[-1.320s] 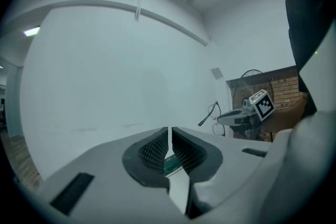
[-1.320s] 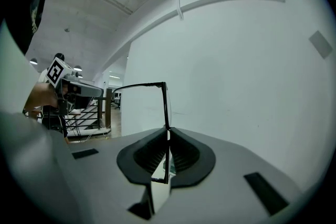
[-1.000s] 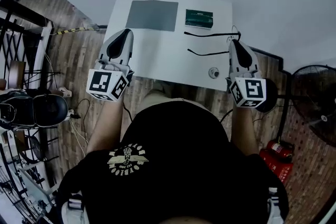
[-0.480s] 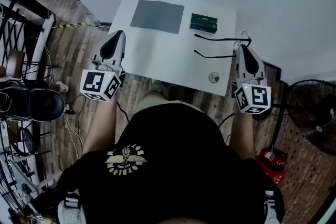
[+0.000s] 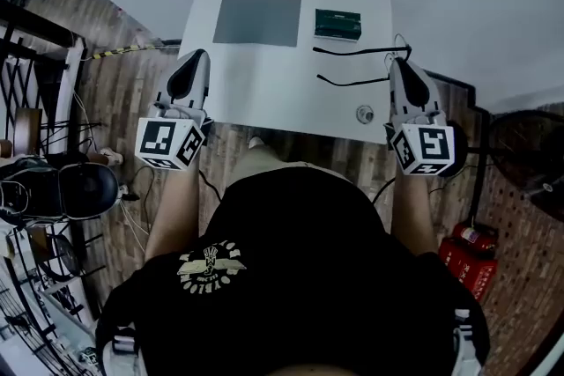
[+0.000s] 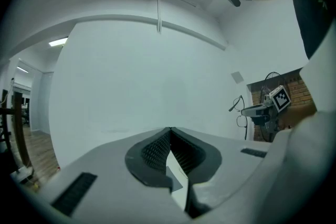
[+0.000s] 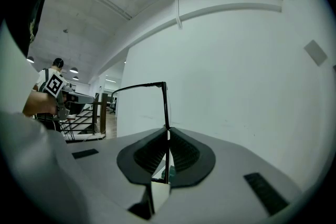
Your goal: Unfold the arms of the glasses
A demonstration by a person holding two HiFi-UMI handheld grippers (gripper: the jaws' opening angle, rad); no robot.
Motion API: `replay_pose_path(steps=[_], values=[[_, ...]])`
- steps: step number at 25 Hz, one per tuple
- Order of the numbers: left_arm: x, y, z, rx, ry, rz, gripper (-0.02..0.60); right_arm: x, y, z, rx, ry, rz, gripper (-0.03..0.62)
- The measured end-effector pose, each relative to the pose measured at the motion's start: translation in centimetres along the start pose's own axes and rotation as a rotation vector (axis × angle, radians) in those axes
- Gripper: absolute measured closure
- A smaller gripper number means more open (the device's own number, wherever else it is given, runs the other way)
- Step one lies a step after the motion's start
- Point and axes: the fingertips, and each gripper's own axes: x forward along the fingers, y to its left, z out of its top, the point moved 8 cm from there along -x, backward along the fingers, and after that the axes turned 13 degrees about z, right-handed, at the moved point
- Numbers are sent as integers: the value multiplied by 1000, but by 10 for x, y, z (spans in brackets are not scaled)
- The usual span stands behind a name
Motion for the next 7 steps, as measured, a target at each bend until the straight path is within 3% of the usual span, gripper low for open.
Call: replay_pose_path(steps=[7], values=[[39,28,-3,7,19,-59,574,38,8,-2,8,22,-31,578]])
